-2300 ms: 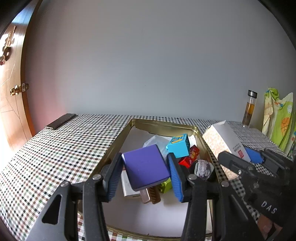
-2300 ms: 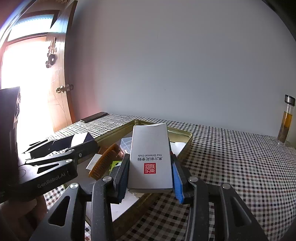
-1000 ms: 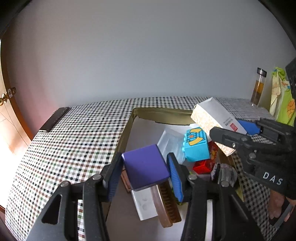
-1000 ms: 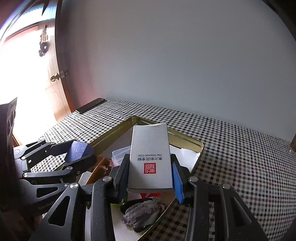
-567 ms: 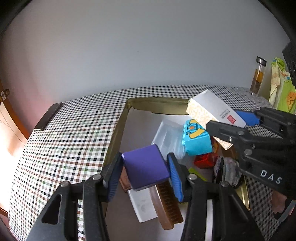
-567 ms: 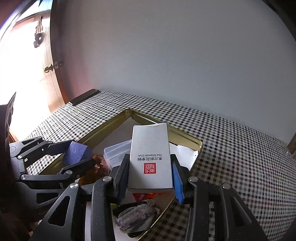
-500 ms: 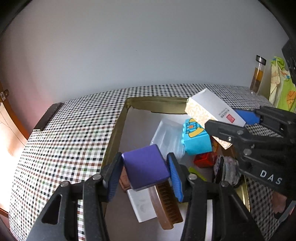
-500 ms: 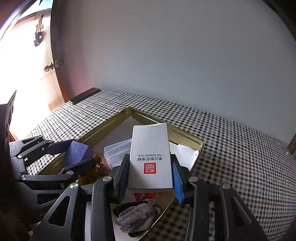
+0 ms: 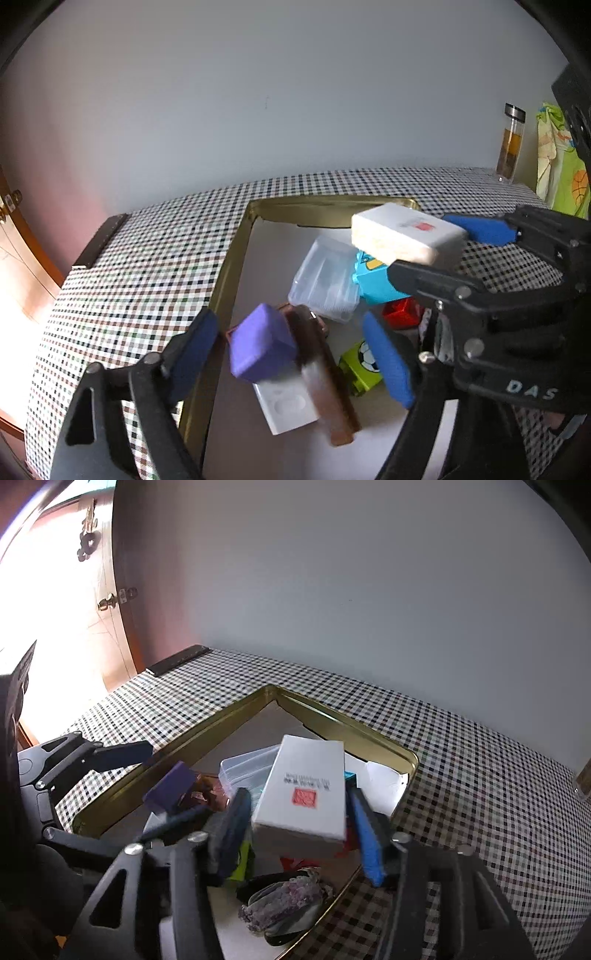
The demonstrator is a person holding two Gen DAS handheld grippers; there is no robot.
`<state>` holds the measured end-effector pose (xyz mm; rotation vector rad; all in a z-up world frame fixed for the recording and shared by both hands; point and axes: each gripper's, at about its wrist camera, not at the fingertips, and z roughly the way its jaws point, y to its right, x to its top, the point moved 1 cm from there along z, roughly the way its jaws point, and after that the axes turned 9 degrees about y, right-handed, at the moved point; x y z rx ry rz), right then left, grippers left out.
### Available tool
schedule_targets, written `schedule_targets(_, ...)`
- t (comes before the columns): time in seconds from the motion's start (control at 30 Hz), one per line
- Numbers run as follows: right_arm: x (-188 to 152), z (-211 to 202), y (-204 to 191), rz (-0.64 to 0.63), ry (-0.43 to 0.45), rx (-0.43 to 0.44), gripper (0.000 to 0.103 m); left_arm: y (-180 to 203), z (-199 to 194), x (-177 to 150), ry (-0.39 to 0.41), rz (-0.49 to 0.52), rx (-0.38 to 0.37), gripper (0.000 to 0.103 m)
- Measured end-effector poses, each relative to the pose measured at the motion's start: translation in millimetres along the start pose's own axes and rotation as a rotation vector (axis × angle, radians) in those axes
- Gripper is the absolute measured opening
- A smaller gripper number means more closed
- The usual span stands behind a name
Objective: Organize rigid objects
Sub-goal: 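Open both tools, dropping the white box and purple cube into the tin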
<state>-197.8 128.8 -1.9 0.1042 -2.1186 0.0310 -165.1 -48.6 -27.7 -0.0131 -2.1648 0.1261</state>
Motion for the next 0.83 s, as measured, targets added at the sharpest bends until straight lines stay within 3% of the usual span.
schedule_targets(0.07, 1, -8, 0, 0.002, 0.025, -0.001, 0.072, 0, -7, 1, 0.013, -0.003, 0.006, 0.101)
schedule_targets(0.2, 2, -25, 1, 0.018, 0.067, 0.003, 0.081, -4, -19, 1, 0.034, -0.036, -0.002, 0.102)
schedule_targets(0.57, 4, -54, -4, 0.043, 0.133, 0.043, 0.081, -10, -41, -8, 0.062, -0.042, 0.081, 0.102)
schedule_targets(0.83, -3, -58, -4, 0.055, 0.132, 0.056, 0.082, -7, -52, -10, 0.091, -0.010, 0.071, 0.102)
